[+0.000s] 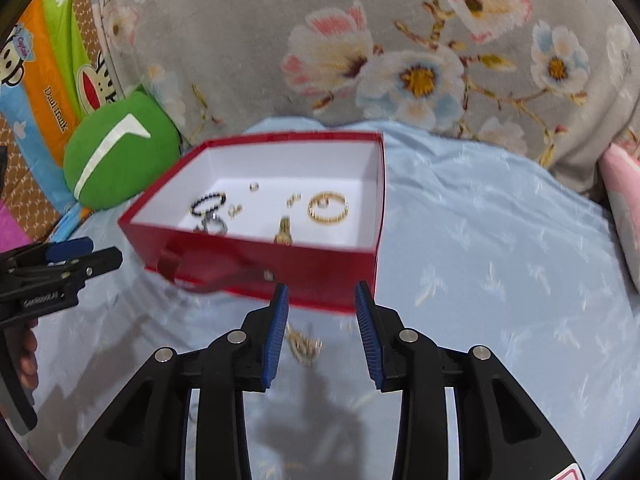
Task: Organize jewelry
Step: 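Withdraw both tools toward the silver ring and the pearl strand, then grasp the pearl strand with the right tool while the left tool grasps the silver ring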
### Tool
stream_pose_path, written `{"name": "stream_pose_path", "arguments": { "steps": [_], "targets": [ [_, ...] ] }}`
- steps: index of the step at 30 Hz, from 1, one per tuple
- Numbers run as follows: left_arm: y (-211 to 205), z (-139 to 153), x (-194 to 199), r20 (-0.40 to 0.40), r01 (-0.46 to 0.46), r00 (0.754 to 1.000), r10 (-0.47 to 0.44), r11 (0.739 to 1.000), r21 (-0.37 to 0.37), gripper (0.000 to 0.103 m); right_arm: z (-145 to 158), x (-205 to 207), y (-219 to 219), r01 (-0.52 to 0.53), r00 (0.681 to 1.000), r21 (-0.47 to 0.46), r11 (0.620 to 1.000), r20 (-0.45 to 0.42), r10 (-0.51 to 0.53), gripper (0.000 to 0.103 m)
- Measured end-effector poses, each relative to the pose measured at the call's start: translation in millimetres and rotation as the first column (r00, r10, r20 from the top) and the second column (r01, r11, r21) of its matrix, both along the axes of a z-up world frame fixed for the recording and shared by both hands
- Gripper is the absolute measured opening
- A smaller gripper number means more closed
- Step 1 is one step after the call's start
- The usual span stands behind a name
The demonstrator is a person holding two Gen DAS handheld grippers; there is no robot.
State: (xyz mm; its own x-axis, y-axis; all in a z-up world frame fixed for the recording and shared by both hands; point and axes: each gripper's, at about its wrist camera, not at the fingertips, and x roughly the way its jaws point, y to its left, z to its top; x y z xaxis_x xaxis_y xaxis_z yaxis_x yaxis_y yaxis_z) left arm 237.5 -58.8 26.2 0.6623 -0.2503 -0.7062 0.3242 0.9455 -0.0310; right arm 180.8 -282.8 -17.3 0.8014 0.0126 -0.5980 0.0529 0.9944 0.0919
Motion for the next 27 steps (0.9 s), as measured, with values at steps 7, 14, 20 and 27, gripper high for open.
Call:
{"name": "stream_pose_path", "arguments": {
  "steps": [7, 14, 20, 27],
  "targets": [
    [-8.9, -45.6, -31.5, -0.089, 0.011, 0.996, -0.011, 1.0, -0.008, 0.066, -40.5, 9.1, 4.5, -0.02, 0.998, 0.055, 0.998, -0.056, 0.023, 0.039],
    [-21.0, -67.5, -45.6, -0.138, 0.042, 0.989, -0.043, 0.999, -0.016, 0.066, -63.4, 40.7, 9.9, -0.033, 0.993, 0.079, 0.996, -0.112, 0.041, 0.043],
    [-29.6, -79.3, -50.2, -0.16, 0.058, 0.985, -0.06, 0.998, -0.017, 0.069, -79.3, 50.8, 14.9, -0.042, 0.987, 0.09, 0.995, -0.152, 0.055, 0.043],
    [-31.2, -87.0, -52.5, -0.178, 0.061, 0.982, -0.063, 0.998, -0.02, 0.07, -82.8, 38.2, 11.6, -0.023, 0.987, 0.099, 0.995, -0.158, 0.038, 0.011]
  ]
}}
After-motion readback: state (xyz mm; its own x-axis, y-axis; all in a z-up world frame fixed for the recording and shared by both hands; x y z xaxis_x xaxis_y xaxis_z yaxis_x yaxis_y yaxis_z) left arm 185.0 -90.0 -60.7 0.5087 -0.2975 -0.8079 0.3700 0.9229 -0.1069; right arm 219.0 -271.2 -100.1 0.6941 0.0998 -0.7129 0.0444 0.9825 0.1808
